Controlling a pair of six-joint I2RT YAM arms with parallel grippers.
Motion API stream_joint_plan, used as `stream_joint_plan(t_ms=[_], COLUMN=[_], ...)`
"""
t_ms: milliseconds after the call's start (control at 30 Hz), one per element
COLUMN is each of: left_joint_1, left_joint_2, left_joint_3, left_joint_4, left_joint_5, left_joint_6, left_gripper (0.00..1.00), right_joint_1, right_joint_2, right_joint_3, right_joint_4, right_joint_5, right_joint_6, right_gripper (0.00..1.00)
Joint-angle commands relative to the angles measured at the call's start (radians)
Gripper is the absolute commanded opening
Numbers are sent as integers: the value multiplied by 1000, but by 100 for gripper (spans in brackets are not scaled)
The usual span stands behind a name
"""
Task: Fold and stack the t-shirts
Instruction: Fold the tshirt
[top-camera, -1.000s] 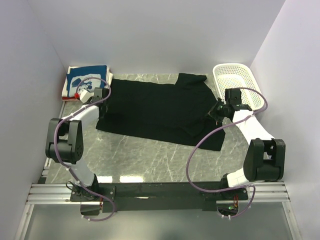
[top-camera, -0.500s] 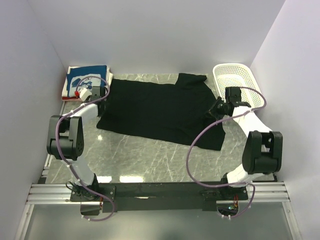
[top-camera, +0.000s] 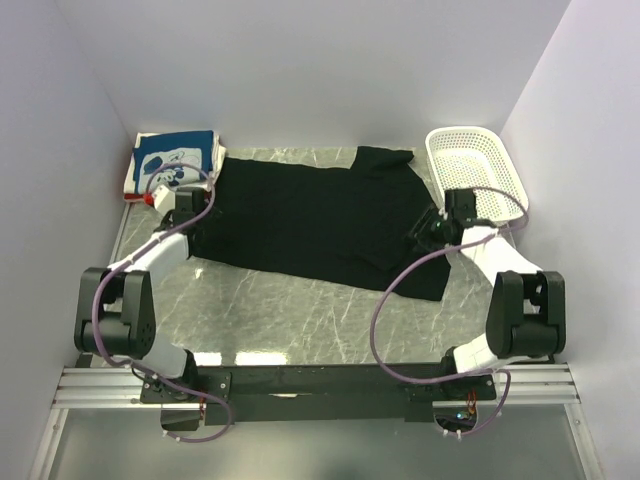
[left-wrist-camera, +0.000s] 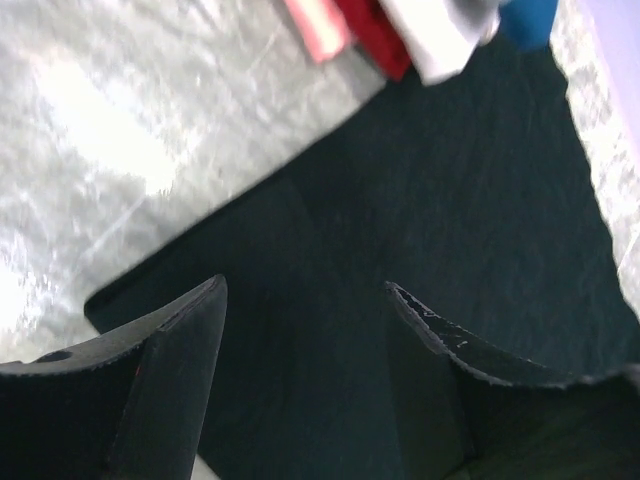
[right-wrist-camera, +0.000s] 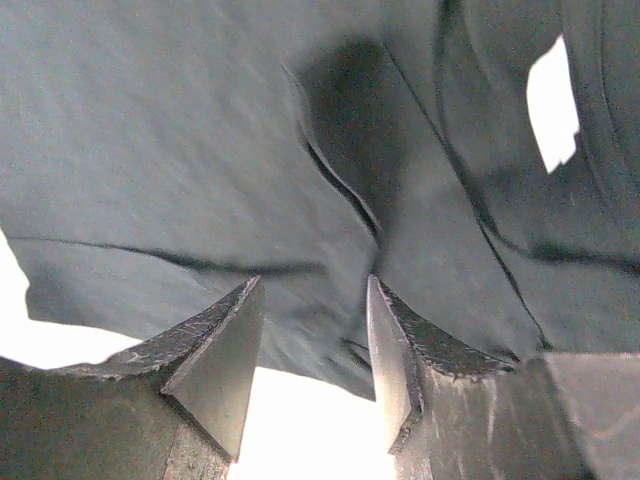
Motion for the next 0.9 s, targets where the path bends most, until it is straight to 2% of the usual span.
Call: stream_joint_plan(t_ms=[0,133,433,633,867], left_joint_1=[-29,-50,-55,-55,-55], left_joint_2=[-52,-73,-95,-125,-162], left_joint_3=[-62,-96,-113,-114,-111], left_joint_4=[59,79,106,90,52], left_joint_5=[11,17,39,33,28], left_joint_6=[-32,-35,-18,-9,6], left_gripper=[67,68,68,68,68], right_joint_1=[39,72,128,142,195], right_joint_2=[-76,-87,31,134,298], right_joint_3=[-102,-157,-122,14,324], right_joint_4=[74,121,177,167,66], right_joint_5=[39,55,72,42,16], right_joint_6=[5,8,26,32,40], right_gripper=[52,52,56,56,56])
